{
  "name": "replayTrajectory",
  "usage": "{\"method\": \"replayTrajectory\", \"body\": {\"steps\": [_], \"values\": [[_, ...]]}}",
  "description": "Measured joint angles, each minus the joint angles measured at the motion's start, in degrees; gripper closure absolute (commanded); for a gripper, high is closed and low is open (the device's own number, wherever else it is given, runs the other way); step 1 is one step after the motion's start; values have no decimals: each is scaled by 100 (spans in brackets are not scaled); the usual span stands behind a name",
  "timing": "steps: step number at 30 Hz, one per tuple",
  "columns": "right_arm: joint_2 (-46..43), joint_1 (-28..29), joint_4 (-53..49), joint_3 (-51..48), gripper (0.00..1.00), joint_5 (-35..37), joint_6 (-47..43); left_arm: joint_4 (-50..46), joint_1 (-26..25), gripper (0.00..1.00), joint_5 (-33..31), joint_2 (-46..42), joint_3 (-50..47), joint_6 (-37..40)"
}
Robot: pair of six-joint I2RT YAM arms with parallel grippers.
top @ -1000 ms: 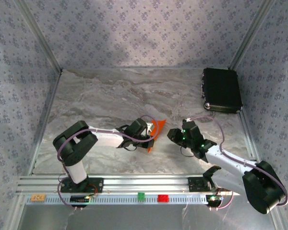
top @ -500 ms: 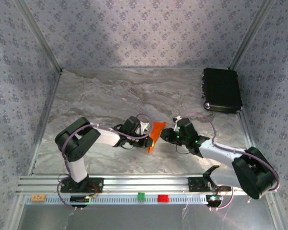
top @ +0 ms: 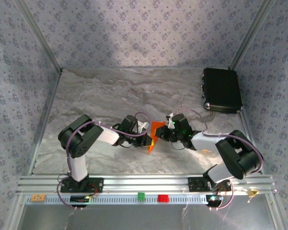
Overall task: Fold a paper plane with a square sheet of paper (pick it up from the middle)
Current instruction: Perform the fifth fold on the wing at the bottom-center of the table.
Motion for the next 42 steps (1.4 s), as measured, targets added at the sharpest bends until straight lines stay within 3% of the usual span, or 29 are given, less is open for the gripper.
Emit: {"method": "replayTrajectory", "body": {"steps": [11,42], "values": [[634,-289,409,168,88,-426,24,74,9,100,-33,0,-44,-214],[1093,-470,675,249,88,-726,26,177,9,100,-103,0,-96,-503]]}}
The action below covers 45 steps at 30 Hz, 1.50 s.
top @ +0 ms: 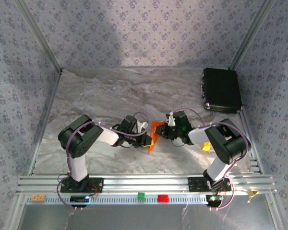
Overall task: Fold a paper plane with a square sheet of paper (pick it up from the middle)
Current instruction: Perform the fifth fold on the wing at the bottom-center of the table.
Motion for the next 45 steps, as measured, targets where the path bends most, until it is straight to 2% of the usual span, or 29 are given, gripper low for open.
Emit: {"method": "replayTrajectory", "body": {"steps": [10,17,21,26,31,45], "values": [[278,-11,68,87,90,-48,37,0,13,100,28,31,17,-39],[286,-9,-33,114,92,4,37,-66,4,84,9,-55,24,-35],[286,-9,-55,118,92,9,37,-225,-42,82,-66,-184,26,-28],[286,-2,-232,201,93,11,33,-750,-94,91,-103,-352,39,48],[286,13,-420,286,93,26,17,-887,-111,99,-105,-358,55,81],[223,76,-649,345,94,262,13,-962,-216,100,13,-258,125,260]]}}
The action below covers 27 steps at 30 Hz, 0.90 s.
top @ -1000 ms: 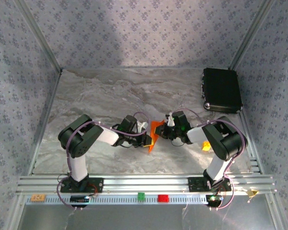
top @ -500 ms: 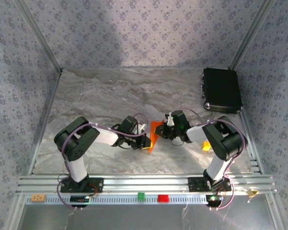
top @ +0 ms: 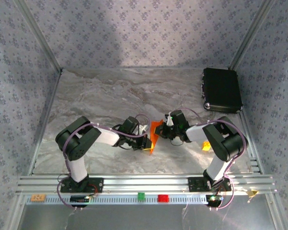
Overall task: Fold a paper plane with a square sheet of paper (pick it up from the middle)
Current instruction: Perform the fifth fold on the wing at the bottom-center of the table.
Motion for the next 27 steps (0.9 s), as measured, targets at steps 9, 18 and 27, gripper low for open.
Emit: {"method": "replayTrajectory", "body": {"steps": [9,18,27], "values": [[-39,46,-131,31,95,138,0,-251,-46,93,39,55,142,223],[-44,55,-225,66,95,160,-2,-321,-109,88,-9,-13,116,356],[-57,59,-258,70,95,192,0,-584,-275,100,149,-133,13,509]]}}
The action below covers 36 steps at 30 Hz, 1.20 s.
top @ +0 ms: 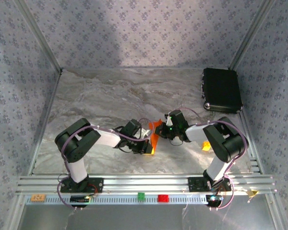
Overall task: Fold a paper plane with a square sheet of paper (pick it up from the middle)
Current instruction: Perform the fifth fold on the wing at the bottom-center of the table.
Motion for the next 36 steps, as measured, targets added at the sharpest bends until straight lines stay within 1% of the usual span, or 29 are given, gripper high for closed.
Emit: {"method": "replayTrajectory", "body": {"steps": [5,7,9,13,15,21,24,27,31,36], "values": [[-4,7,-7,0,95,9,-2,-11,0,100,-2,-2,0,4],[-4,7,-7,0,95,9,0,-55,-2,97,-9,-4,4,46],[-4,7,-7,0,96,11,0,-94,-24,91,-50,-31,9,87],[-4,9,-9,0,96,13,0,-208,-94,92,-109,-107,7,131],[-9,13,-9,0,96,24,2,-306,-153,90,-164,-201,-55,131],[-15,15,39,-24,96,44,57,-772,-275,87,-446,-1025,-459,85],[-42,35,175,-103,96,114,175,-822,-201,87,-656,-1491,-474,52],[-90,57,365,-223,96,212,323,-739,-22,87,-767,-1711,-437,-46],[-157,87,584,-372,95,372,525,-649,188,88,-778,-1335,-37,-219],[-175,127,662,-407,95,479,678,-354,203,91,-713,-608,586,-365]]}}
